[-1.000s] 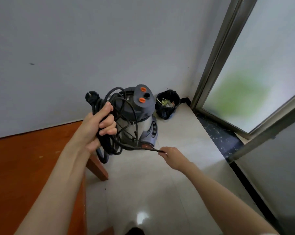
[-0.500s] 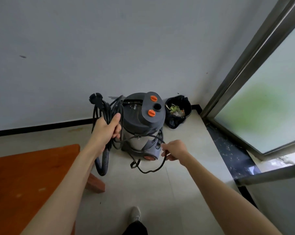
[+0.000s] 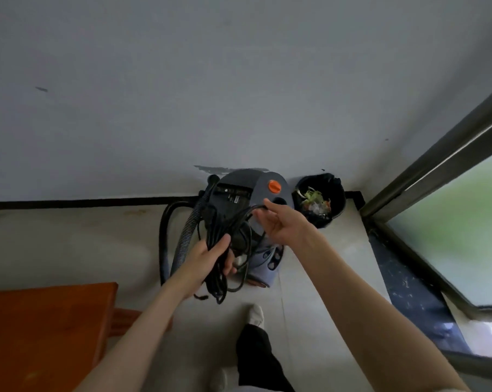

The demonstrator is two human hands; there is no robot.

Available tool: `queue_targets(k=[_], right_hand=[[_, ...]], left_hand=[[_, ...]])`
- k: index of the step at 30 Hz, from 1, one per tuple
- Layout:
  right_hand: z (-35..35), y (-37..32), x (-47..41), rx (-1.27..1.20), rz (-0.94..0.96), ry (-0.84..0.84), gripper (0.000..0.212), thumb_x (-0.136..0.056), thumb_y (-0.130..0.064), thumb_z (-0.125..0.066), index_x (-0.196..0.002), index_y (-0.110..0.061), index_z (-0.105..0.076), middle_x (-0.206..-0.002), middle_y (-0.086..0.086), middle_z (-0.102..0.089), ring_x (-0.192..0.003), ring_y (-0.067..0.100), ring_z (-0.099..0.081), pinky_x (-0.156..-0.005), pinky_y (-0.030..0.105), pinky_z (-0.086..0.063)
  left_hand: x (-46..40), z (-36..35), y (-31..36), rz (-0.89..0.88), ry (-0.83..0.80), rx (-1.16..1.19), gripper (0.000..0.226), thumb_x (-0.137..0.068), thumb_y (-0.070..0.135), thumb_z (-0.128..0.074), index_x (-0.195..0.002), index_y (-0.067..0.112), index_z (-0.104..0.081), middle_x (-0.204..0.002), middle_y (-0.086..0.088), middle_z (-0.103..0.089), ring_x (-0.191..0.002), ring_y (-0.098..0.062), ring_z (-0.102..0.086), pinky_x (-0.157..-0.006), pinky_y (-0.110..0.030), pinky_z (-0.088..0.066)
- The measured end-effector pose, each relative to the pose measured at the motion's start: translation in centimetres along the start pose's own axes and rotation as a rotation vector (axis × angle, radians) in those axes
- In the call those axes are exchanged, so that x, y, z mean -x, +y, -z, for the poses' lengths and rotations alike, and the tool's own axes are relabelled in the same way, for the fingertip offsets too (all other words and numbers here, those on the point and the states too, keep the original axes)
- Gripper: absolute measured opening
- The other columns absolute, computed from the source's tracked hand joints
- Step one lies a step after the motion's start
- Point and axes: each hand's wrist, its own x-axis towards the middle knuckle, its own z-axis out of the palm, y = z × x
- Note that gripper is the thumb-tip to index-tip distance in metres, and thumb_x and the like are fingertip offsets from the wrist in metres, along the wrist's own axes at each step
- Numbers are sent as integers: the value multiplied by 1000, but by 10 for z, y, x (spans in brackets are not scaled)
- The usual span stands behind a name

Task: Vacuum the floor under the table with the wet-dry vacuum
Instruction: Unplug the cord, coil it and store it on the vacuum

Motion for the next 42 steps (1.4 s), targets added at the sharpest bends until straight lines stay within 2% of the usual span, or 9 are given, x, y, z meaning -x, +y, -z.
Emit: queue_targets(k=[7,12,16,18,23,29,34,36,42], right_hand=[[-1,-33,-32,297,201,-50,19,-98,-12,-52,-89,4,-57,-68,14,-66,-55,19,-67,-52,22,-56],[16,-22,-47,1180,481,-348,32,-93,-25,-60,-122,-12,-59,-112,-9,-57,-103,3,-52,-92,12,-39],[0,-31,-51,1349,516,-461,54,-85,-29,-70,-134,-16,-50,-121,-11,-46,-111,-1,-41,-75,-8,-29],[-9,-36,-53,1316,537,-443,46,-84,-31,-71,-125,-16,-56,-111,-9,-55,-101,4,-52,-71,-3,-36],[-23,-41,-64,1210,535,-380,31,-83,-23,-72,-104,-5,-57,-92,13,-64,-81,20,-59,-74,35,-48],[-37,-53,-75,1043,545,-378,14,-82,0,-64,-87,-8,-54,-77,8,-56,-69,15,-53,-66,29,-47],[-51,-63,-82,938,518,-357,8,-91,-5,-58,-85,-9,-55,-75,6,-62,-62,6,-54,-58,15,-41],[-56,-66,-88,846,528,-330,9,-94,-5,-53,-90,-12,-54,-71,2,-66,-65,9,-61,-65,22,-50],[-58,-65,-113,485,461,-123,31,-98,-5,-46,-68,-12,-39,-45,-5,-36,-38,12,-38,-58,32,-45]], left_hand=[[-55,-1,37,28,187,112,36,-93,20,-54,-61,13,-39,-46,3,-31,-40,-10,-29,-50,-22,-38],[-94,4,71,-9,310,425,32,-90,31,-54,-65,14,-41,-45,5,-36,-39,-9,-35,-56,-25,-45],[-120,-9,102,-4,344,532,31,-99,21,-44,-74,4,-52,-50,-3,-55,-68,-22,-68,-82,-34,-52],[-129,-16,116,1,335,555,27,-101,18,-41,-85,0,-53,-65,-12,-69,-94,-27,-69,-97,-36,-47],[-151,-22,136,57,329,465,27,-101,16,-36,-97,-2,-56,-97,-16,-72,-105,-18,-65,-107,-32,-38],[-181,-7,148,187,249,222,23,-101,22,-38,-93,10,-55,-101,-3,-73,-120,-19,-53,-112,-44,-29],[-199,22,157,225,94,182,24,-98,28,-46,-100,6,-56,-100,-7,-72,-97,-16,-64,-78,-25,-51],[-204,41,153,207,90,194,40,-97,36,-48,-108,0,-62,-99,-10,-69,-93,-18,-66,-82,-26,-53],[-206,95,53,302,397,75,28,-100,16,-41,-114,-1,-59,-76,-5,-69,-68,-15,-66,-65,-23,-50]])
